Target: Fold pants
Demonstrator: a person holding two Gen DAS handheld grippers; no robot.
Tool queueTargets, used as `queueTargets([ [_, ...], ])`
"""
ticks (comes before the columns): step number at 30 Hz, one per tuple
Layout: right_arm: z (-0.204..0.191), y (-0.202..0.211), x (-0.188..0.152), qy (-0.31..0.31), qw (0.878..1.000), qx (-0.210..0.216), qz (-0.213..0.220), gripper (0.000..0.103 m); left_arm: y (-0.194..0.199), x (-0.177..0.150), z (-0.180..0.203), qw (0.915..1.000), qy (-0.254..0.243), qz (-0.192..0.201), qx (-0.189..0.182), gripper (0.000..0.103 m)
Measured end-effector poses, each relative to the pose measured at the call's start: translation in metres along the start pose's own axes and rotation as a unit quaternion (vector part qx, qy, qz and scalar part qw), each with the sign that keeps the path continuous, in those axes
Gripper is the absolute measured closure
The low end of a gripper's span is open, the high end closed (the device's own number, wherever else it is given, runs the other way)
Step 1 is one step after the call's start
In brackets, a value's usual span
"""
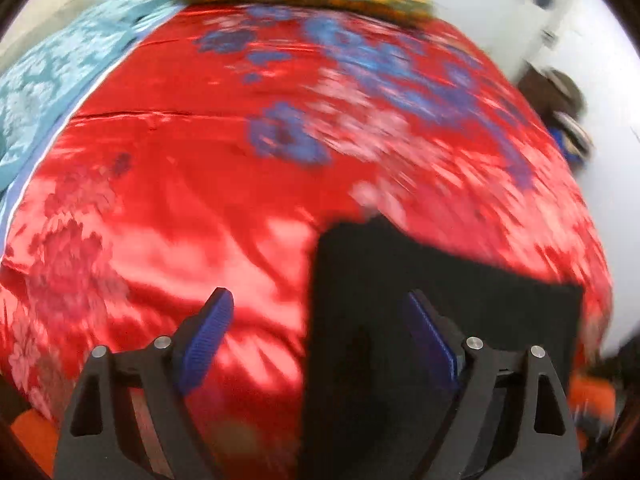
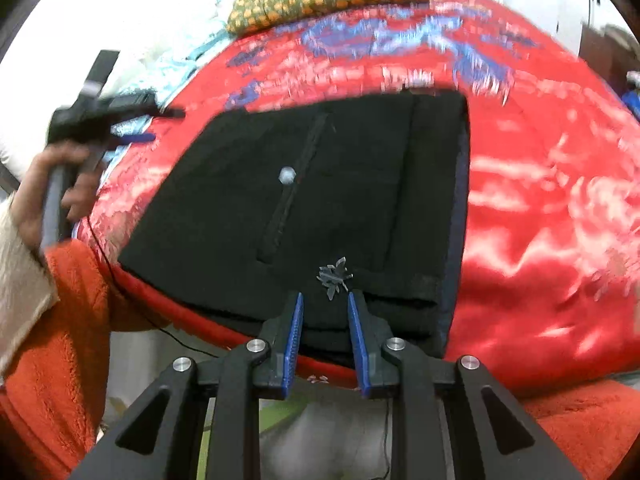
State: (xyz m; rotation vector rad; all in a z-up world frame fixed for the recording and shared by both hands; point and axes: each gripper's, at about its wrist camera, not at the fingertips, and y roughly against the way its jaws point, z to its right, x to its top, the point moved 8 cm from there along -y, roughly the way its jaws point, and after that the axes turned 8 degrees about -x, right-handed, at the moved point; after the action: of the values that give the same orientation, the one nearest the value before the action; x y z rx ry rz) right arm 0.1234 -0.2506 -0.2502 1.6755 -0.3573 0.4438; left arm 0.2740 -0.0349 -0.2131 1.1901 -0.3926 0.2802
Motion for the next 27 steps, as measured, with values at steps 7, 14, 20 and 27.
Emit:
queueTargets([
  [7, -0.019, -0.006, -0.008, 0.029, 0.999, -0.009, -0.012, 0.076, -0.011, -0.099, 0.049, 0.9937, -0.093, -0.062, 0.003, 0.012],
  [14, -0.01, 0.02, -0.01, 0.006, 0.999, -0.024, 0.032, 0.021, 0.022, -0.106, 0.05, 0.9926, -0.112, -0.019, 0.042, 0.011],
  [20, 0.003, 0.034, 0.002, -0.027, 0.996, -0.044, 0.075, 0.013, 0.036, -0.1, 0.055, 0.9916, -0.118, 0.006, 0.053, 0.011],
  [27, 0.007, 0.035, 0.002, -0.034, 0.995, -0.049, 0.074, 0.013, 0.04, -0.101, 0.053, 0.991, -0.119, 0.013, 0.06, 0.011],
])
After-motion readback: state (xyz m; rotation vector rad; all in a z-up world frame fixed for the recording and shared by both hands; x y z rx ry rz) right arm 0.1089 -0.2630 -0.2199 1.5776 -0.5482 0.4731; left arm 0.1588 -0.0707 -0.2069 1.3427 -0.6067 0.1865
